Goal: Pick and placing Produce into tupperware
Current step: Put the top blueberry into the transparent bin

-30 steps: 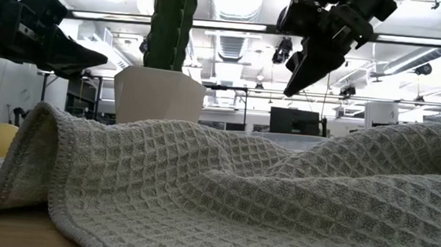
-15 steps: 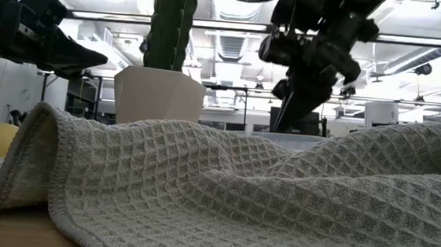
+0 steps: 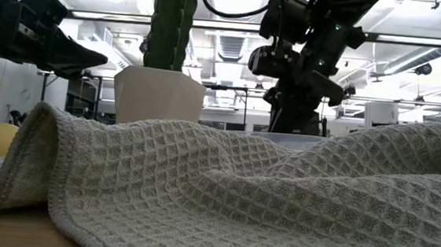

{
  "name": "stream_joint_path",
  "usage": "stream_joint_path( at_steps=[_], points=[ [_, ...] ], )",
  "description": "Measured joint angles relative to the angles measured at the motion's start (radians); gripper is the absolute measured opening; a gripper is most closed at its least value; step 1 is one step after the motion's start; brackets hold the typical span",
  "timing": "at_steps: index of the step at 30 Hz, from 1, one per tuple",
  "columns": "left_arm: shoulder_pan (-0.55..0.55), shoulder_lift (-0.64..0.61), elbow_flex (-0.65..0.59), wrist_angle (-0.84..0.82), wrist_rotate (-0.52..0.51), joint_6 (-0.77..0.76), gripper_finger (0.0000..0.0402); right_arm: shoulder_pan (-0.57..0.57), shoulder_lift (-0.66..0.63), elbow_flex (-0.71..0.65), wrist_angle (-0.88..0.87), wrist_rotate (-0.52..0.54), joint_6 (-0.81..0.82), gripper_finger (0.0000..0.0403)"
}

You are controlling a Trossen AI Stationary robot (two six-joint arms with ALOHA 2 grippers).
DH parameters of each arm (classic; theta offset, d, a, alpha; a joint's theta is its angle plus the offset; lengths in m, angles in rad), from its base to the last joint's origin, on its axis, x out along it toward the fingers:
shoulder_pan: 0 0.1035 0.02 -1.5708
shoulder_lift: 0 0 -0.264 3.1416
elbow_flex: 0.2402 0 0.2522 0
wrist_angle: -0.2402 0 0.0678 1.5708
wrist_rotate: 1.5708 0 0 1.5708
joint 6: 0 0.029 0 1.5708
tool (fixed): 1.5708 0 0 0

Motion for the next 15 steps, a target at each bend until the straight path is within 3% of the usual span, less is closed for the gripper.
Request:
stream_joint_path(
  at_steps=[15],
  points=[
    [0.0,0.0,0.0,0.0,0.0,0.0,0.0,-0.007,0.012,-0.005,0.0,0.051,-0.041,0.0068]
  ],
)
